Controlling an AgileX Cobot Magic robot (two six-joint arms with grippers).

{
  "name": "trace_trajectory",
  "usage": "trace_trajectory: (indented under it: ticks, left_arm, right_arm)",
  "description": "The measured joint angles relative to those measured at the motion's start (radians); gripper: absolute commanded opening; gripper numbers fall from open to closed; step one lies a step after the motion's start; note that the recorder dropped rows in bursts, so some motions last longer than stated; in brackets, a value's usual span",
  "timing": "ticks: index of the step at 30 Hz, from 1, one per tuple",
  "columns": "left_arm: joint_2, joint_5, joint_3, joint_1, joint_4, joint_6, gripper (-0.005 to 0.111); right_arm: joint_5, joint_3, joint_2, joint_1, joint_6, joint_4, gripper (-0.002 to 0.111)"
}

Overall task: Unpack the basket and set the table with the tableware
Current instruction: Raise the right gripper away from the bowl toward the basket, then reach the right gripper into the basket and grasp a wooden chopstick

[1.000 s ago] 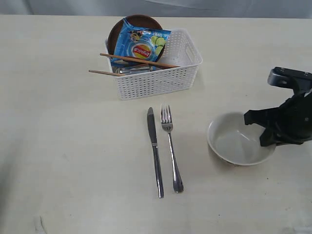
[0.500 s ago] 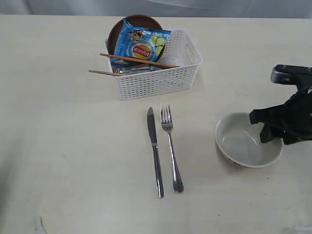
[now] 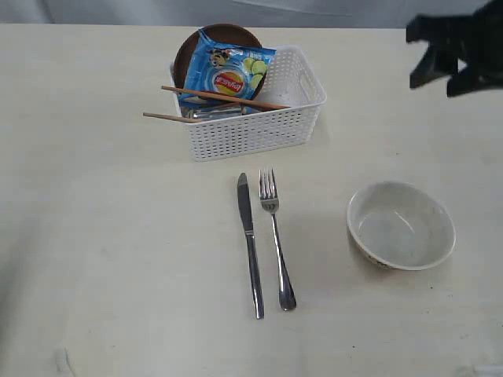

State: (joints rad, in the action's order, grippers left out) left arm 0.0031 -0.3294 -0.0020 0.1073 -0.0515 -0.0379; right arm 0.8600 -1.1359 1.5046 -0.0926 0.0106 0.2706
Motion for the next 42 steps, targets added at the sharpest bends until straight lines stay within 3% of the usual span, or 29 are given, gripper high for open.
trace_trajectory:
  ticks: [12,27,29,38,42]
  left_arm:
    - [0.000,0.000,0.000,0.000,0.000,0.000,0.000]
    - [0.000,0.000,0.000,0.000,0.000,0.000,0.000]
    - [0.000,0.000,0.000,0.000,0.000,0.000,0.000]
    - [0.000,0.000,0.000,0.000,0.000,0.000,0.000]
    - [0.000,0.000,0.000,0.000,0.000,0.000,0.000]
  right_arm:
    - [0.128,-0.448,0.405,-0.153,-0.018,0.017,0.049]
    - [0.105,-0.634,0.712,-0.179,-0.027,-0.030,0.049]
    - [0.102,-0.634,0.726,-0.179,-0.021,-0.021,0.044]
    - [0.094,-0.634,0.762,-0.179,0.002,0.149,0.001]
    - [0.092,-0.634,0.765,-0.188,0.012,0.188,0.000]
